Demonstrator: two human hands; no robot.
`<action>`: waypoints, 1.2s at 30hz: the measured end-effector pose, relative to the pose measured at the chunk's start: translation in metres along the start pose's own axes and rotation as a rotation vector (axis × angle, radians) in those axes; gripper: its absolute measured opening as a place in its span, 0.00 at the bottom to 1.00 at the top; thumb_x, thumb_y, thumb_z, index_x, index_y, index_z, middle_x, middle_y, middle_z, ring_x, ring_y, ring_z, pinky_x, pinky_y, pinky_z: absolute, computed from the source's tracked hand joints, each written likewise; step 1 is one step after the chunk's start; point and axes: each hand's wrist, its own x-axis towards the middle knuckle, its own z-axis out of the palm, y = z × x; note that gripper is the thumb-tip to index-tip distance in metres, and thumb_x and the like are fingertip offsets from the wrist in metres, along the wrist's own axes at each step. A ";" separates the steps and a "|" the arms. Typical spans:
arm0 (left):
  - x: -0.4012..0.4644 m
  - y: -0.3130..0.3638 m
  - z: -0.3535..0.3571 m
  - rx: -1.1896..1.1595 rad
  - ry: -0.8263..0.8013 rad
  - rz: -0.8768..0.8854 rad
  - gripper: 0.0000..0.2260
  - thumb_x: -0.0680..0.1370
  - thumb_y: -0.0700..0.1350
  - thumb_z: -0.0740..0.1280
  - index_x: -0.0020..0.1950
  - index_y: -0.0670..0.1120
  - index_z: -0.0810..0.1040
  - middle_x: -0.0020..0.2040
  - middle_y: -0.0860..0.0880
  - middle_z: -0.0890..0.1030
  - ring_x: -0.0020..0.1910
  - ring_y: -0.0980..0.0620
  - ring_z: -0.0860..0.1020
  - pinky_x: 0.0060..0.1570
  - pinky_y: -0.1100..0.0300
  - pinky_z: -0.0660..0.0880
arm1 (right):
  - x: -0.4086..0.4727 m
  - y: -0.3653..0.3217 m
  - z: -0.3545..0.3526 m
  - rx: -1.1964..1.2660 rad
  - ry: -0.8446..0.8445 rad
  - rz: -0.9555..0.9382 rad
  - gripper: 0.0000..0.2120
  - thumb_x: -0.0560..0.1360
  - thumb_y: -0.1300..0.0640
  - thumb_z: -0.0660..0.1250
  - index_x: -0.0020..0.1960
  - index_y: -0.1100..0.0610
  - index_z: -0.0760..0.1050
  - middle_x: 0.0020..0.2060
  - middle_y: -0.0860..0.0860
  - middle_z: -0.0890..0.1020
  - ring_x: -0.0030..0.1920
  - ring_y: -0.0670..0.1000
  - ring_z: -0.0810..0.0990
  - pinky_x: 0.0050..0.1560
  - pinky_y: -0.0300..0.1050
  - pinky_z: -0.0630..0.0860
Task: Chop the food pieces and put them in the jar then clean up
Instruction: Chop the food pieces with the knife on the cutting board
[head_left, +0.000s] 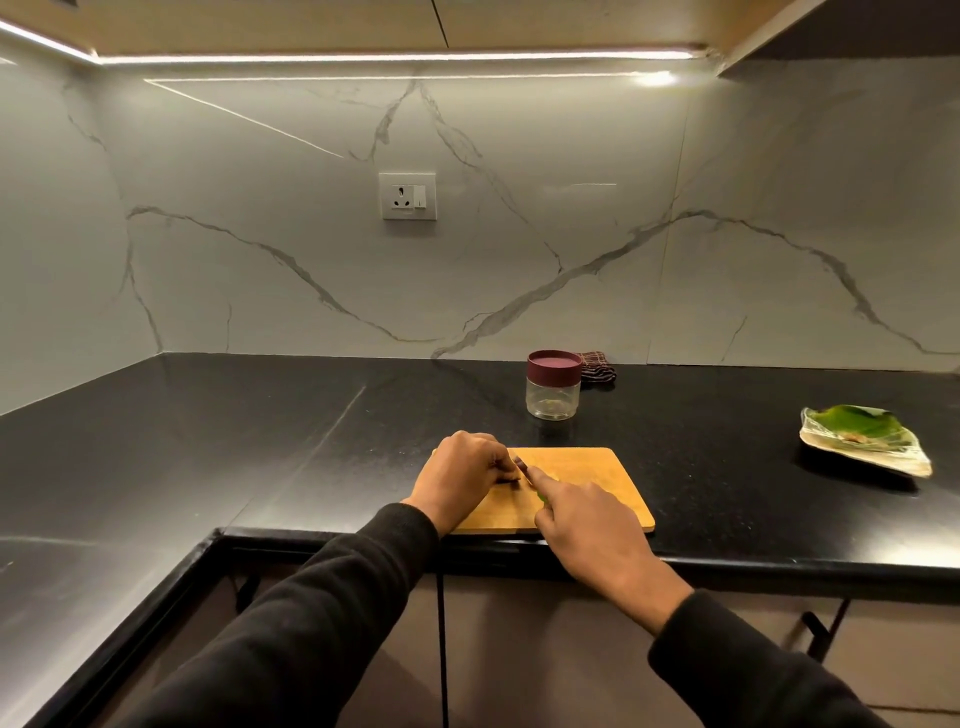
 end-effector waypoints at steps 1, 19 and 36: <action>0.000 0.000 0.000 -0.005 0.000 0.002 0.04 0.77 0.43 0.72 0.48 0.49 0.87 0.47 0.54 0.85 0.43 0.62 0.81 0.49 0.66 0.80 | 0.001 0.001 0.000 0.002 -0.001 -0.002 0.26 0.84 0.51 0.54 0.81 0.42 0.54 0.44 0.48 0.76 0.43 0.48 0.74 0.39 0.43 0.69; -0.002 0.001 0.000 -0.003 0.031 0.018 0.06 0.79 0.41 0.71 0.49 0.49 0.87 0.47 0.53 0.86 0.45 0.60 0.82 0.51 0.68 0.79 | 0.018 0.003 0.003 -0.012 -0.035 -0.063 0.25 0.85 0.49 0.54 0.81 0.43 0.55 0.45 0.47 0.76 0.44 0.47 0.74 0.39 0.40 0.68; -0.002 -0.001 0.005 -0.017 0.051 -0.044 0.05 0.78 0.41 0.71 0.49 0.48 0.87 0.46 0.53 0.85 0.42 0.60 0.82 0.49 0.66 0.80 | -0.017 0.013 0.012 -0.060 -0.082 -0.044 0.28 0.84 0.52 0.55 0.82 0.44 0.51 0.43 0.48 0.74 0.42 0.48 0.72 0.42 0.45 0.69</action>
